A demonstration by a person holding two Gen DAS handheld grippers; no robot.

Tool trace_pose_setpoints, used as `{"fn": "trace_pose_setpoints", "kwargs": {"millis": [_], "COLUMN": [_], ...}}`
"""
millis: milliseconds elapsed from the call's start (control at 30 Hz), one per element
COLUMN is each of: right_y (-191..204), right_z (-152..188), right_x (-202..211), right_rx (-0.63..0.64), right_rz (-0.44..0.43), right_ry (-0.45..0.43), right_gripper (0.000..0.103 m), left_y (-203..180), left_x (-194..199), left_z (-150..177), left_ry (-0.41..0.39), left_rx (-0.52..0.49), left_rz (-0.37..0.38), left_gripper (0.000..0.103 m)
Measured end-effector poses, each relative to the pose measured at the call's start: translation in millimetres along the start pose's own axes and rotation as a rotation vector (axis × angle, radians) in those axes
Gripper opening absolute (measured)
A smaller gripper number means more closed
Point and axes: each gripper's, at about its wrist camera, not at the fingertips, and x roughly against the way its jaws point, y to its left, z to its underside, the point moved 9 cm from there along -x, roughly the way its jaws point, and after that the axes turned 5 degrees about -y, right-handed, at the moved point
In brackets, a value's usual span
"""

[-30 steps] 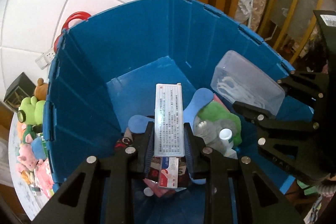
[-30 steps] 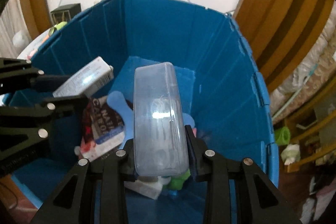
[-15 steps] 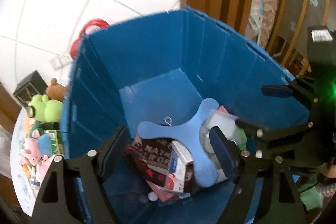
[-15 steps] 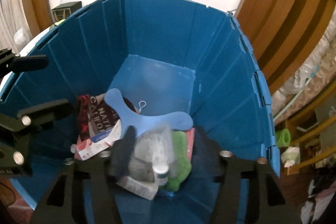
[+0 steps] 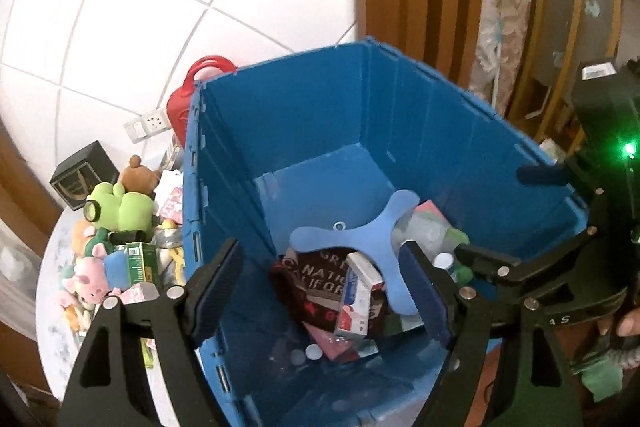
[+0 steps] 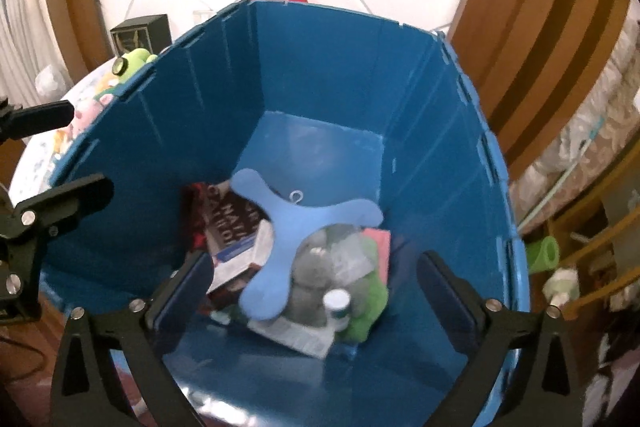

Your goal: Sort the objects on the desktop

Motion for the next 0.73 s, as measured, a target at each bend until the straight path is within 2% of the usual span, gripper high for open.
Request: {"fn": "trace_pose_setpoints", "kwargs": {"millis": [100,333,533,733], "right_y": [6,14,24,27], "right_z": [4,11,11,11], "right_x": [12,35,61,72], "right_rx": [-0.04,-0.054,-0.017,-0.005], "right_rz": [-0.047,-0.04,-0.02,-0.016], "right_ry": [0.009,0.029,-0.005,-0.016], "right_gripper": [0.103,0.103,0.103,0.103], "left_y": [-2,-5,1,3], "left_x": [10,27,51,67], "left_z": [0,2,5,8], "left_ry": [-0.016,-0.029,-0.062,-0.082], "left_rx": [0.015,0.032,0.056,0.088], "left_rz": [0.024,0.011,-0.034,-0.041], "left_gripper": [0.08,0.08,0.08,0.08]}}
